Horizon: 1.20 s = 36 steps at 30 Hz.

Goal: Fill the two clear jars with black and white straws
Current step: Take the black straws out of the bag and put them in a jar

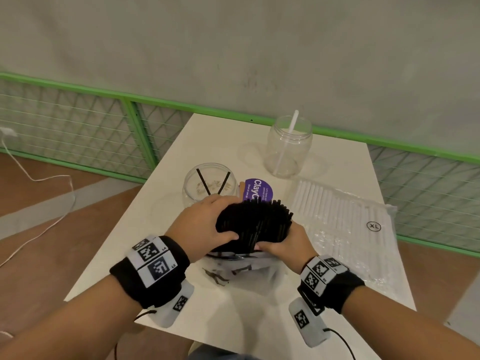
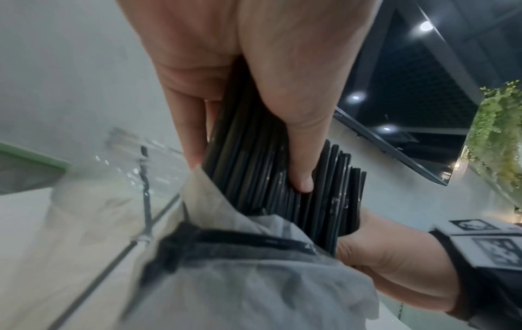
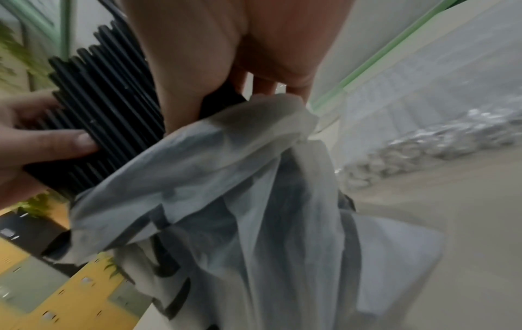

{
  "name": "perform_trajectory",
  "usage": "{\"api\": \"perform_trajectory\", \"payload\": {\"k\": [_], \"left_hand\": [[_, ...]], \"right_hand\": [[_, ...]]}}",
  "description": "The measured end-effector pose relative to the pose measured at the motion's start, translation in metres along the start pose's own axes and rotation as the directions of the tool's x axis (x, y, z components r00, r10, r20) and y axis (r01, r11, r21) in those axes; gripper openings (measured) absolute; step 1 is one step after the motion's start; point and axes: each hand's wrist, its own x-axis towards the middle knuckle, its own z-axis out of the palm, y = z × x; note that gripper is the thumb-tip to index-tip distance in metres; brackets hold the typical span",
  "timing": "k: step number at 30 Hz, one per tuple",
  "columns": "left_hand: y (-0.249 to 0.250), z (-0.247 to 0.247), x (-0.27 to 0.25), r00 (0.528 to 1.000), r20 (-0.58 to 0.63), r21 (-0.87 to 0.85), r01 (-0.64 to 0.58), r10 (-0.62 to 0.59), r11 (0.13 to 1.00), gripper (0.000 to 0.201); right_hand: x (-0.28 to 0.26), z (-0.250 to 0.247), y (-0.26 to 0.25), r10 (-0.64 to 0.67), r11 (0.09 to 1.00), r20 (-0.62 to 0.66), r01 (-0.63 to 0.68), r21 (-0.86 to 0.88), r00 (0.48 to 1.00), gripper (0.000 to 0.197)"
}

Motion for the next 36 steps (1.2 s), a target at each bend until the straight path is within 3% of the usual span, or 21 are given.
{"api": "perform_trajectory", "payload": {"k": [5,8,12,16,21,24,26,32,36], "left_hand": [[-0.025,-0.020,-0.021,0.998,-0.046,0.107,0.042,-0.037,0.993,0.060],[-0.040,-0.021,-0.031,0.995,0.005,0.146,0.101,-0.103,0.984,0.069],[-0.048,-0.029,-0.037,0.998,0.063,0.231,0.007,-0.022,0.973,0.097],[-0.039,-0.027,-0.027,0.989,0.148,0.252,-0.065,0.028,0.966,0.105],[-0.037,-0.013,-0.008,0.993,0.097,0.253,-0.091,0.068,0.963,0.084],[-0.039,-0.010,-0.006,0.995,0.052,0.242,-0.098,0.088,0.965,0.069],[-0.039,-0.010,-0.006,0.996,0.036,0.248,-0.092,0.086,0.964,0.065],[-0.045,-0.013,-0.010,0.998,0.044,0.176,-0.060,0.053,0.983,0.061],[-0.054,-0.017,-0.016,0.998,0.062,0.151,-0.022,0.013,0.988,0.060]], "right_hand": [[0.014,0.025,-0.013,-0.074,0.997,0.049,0.072,0.035,0.996,0.058],[0.017,0.035,-0.015,-0.039,0.999,0.121,0.034,0.038,0.992,0.051],[0.020,0.046,-0.013,-0.002,1.000,0.161,-0.001,0.019,0.987,0.054],[0.023,0.051,-0.017,0.011,1.000,0.159,-0.012,0.003,0.987,0.038],[0.020,0.047,-0.032,0.007,1.000,0.110,-0.011,0.028,0.994,0.046],[0.020,0.035,-0.051,-0.031,0.998,0.073,0.027,0.055,0.997,0.002],[0.019,0.025,-0.067,-0.056,0.995,0.025,0.054,0.086,0.998,0.018],[0.025,0.003,-0.119,-0.154,0.968,-0.025,0.156,0.196,0.988,0.029],[0.048,-0.010,-0.159,-0.178,0.870,-0.151,0.227,0.437,0.972,0.019]]}}
